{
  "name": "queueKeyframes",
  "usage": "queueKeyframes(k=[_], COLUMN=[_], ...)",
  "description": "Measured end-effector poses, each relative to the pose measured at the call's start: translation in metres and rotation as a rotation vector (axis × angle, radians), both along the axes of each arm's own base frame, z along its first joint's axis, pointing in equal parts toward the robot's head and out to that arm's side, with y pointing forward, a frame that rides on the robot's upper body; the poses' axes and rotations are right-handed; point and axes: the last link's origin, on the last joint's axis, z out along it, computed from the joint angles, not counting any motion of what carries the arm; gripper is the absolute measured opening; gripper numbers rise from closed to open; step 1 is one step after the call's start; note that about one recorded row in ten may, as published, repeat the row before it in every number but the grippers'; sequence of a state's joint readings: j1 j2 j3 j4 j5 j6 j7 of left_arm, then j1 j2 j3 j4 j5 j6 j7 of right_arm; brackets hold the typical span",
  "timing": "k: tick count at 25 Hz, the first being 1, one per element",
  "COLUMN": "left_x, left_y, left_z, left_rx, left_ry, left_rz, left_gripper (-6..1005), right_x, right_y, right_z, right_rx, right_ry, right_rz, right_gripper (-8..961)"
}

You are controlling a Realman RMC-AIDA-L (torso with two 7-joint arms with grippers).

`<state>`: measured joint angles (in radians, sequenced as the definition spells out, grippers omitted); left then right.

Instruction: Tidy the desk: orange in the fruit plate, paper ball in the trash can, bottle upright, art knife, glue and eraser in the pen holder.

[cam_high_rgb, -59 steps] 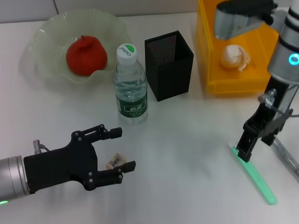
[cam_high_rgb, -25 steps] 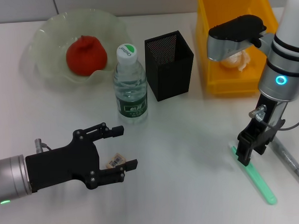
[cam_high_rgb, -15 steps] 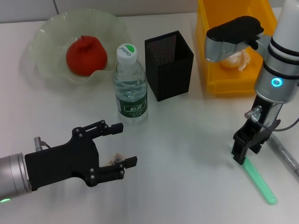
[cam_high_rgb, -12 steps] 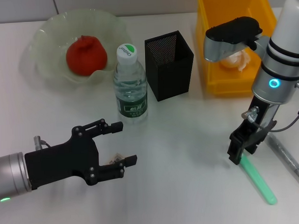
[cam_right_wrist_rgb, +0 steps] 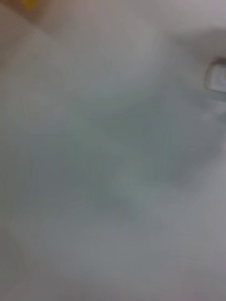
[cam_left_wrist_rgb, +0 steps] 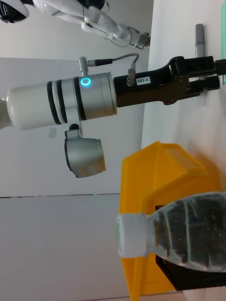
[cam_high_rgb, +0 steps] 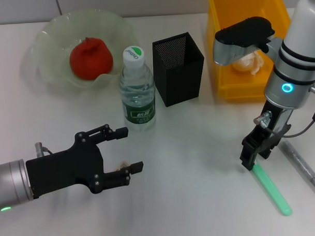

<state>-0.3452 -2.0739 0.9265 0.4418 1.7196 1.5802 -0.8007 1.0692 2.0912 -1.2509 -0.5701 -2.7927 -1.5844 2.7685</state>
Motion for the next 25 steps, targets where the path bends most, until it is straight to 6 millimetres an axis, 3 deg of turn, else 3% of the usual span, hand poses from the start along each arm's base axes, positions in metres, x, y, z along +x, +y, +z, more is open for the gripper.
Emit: queueKeyframes(k=[8, 15, 25], left_x=[0.0005, 0.0011, 0.0004], left_y=[0.0019, 0.0027, 0.0011], left_z=[-0.0003, -0.0002, -0.0020], left_rx=[0.003, 0.003, 0.011], left_ry=[0.005, 0.005, 0.008], left_rz=[-0.001, -0.003, -0.014], left_gripper=[783, 783, 783], right_x=[-0.0002, -0.0012, -0.0015], right_y=[0.0013, 0.0011, 0.0019], right_z=[-0.0007, -0.0017, -0.0028], right_rx=[0.005, 0.003, 0.003], right_ry=[-0.003, 0.006, 0.006], right_rz=[0.010, 0.012, 0.021], right_gripper=[474, 380, 380])
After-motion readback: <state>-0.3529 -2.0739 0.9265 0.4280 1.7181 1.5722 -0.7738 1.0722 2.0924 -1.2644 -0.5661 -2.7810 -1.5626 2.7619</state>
